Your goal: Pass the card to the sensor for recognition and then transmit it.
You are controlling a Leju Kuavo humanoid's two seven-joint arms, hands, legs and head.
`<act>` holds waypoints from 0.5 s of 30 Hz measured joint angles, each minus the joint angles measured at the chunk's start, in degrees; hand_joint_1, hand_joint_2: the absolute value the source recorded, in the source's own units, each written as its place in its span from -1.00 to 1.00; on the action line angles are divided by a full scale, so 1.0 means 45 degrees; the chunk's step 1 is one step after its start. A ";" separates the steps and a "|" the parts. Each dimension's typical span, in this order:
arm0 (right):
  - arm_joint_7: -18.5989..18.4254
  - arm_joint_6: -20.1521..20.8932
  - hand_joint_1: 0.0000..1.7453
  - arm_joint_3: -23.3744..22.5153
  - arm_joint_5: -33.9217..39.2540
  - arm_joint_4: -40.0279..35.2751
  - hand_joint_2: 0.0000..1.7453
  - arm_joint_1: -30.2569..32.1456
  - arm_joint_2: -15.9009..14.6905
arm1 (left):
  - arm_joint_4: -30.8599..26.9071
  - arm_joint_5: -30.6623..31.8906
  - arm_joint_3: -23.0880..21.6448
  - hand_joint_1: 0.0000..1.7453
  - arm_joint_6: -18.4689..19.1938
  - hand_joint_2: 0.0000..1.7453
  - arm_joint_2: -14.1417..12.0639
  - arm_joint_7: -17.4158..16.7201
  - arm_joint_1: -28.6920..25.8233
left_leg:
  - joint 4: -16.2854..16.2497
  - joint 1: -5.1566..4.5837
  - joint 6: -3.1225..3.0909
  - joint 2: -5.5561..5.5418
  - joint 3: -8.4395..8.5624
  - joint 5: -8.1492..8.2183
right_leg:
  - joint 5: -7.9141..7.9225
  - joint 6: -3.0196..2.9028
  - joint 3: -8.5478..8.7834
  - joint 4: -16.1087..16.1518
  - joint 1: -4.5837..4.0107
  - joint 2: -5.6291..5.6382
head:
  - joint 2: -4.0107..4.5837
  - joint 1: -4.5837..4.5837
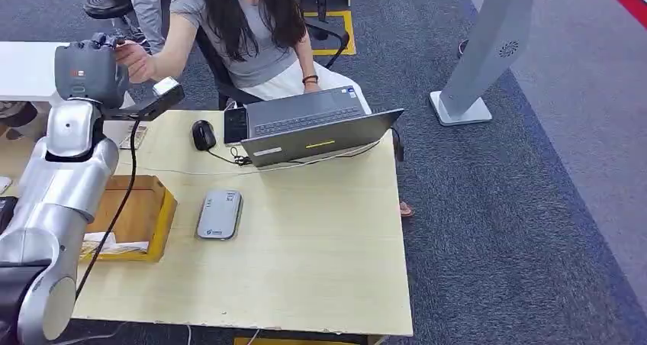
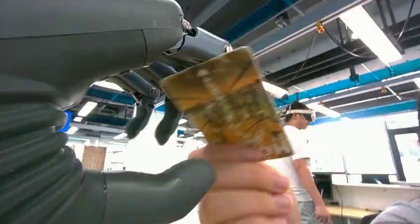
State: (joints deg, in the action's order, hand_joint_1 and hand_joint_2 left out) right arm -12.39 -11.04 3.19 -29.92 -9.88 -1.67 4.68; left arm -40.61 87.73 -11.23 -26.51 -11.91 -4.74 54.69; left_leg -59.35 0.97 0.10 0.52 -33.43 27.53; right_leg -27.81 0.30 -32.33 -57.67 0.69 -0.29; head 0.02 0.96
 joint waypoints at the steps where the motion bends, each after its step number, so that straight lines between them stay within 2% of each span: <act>1: -0.0039 0.0000 -1.00 -0.0015 0.0020 0.0000 -1.00 0.0001 0.0000 | 0.0084 -0.0010 0.0000 -1.00 0.0000 1.00 0.0000 -0.0025 -0.0001 | 0.0000 0.0001 0.0000 0.0000 0.0000 0.0000 | 0.0000 0.0000 0.0000 0.0000 0.0000 0.0000 | 0.0000 0.0000; 11: -0.0069 -0.0024 -1.00 -0.0083 0.0053 0.0000 -1.00 0.0001 0.0000 | 0.0486 -0.0116 0.0000 -1.00 -0.0126 1.00 0.0005 0.0043 -0.0036 | 0.0001 0.0002 0.0001 0.0000 -0.0002 0.0000 | 0.0000 0.0000 0.0000 0.0000 -0.0001 -0.0001 | 0.0000 0.0000; 13: -0.0068 -0.0039 -1.00 -0.0112 0.0117 0.0000 -1.00 0.0001 0.0005 | 0.0482 -0.0336 0.0005 -1.00 -0.0433 1.00 0.0005 0.0404 -0.0240 | 0.0001 -0.0003 0.0001 0.0000 -0.0001 0.0000 | 0.0000 0.0000 0.0002 0.0000 0.0002 -0.0001 | 0.0000 0.0000; 15: -0.0068 -0.0088 -1.00 -0.0209 0.0204 0.0000 -1.00 0.0001 0.0010 | -0.0035 -0.0934 0.0049 -1.00 -0.0875 1.00 0.0049 0.1079 -0.1061 | 0.0006 -0.0023 0.0000 0.0020 0.0008 0.0002 | -0.0001 0.0001 0.0006 -0.0001 0.0015 0.0012 | 0.0000 0.0000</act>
State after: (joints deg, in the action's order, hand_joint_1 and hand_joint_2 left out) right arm -12.70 -11.43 2.25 -29.00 -9.88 -1.66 4.72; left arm -40.77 83.53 -11.02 -30.45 -11.69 0.12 49.92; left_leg -59.32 0.87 0.10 0.61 -33.40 27.54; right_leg -27.81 0.31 -32.30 -57.67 0.76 -0.23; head 0.02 0.96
